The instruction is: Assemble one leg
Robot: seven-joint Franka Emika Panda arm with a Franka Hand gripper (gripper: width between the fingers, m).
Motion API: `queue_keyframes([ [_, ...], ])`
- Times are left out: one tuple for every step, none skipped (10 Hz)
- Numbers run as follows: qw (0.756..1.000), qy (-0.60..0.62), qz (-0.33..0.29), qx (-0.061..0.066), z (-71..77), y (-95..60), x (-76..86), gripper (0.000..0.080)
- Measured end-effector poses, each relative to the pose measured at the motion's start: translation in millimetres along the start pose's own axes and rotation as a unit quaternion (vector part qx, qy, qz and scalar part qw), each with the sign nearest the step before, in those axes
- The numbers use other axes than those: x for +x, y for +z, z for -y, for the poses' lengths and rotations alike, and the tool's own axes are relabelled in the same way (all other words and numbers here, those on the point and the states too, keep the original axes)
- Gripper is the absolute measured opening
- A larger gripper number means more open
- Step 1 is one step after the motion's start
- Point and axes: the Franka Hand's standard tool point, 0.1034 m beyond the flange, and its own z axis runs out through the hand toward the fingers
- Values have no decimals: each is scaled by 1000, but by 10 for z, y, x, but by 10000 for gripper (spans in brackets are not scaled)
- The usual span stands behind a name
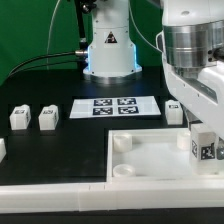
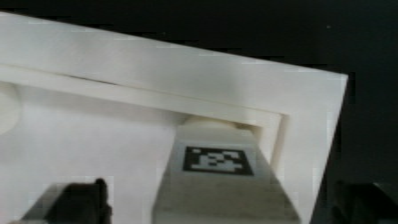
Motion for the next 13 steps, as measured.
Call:
queue_keyframes([
  [999,-48,0,-2,-8,11,10,643],
  [992,-123,0,-1,-8,9,27,648],
  [983,-182,0,-1,-8,9,29,648],
  [972,-234,0,-1,-4,7,22,649],
  [951,-309,-6,-5,-1,4,21,649],
  [927,-374,-11,-8,1,4,9,649],
  [904,-428,-15,-12,1,5,4,649],
  [879,-476,-18,-16,0,5,7,649],
  [847,-531,-19,-19,-3,7,20,649],
  [821,-571,-18,-20,-2,7,23,649],
  [803,-595,-18,-21,-1,8,15,649],
  [767,-641,-19,-24,-3,8,28,649],
  [760,-649,-19,-24,-3,7,33,649],
])
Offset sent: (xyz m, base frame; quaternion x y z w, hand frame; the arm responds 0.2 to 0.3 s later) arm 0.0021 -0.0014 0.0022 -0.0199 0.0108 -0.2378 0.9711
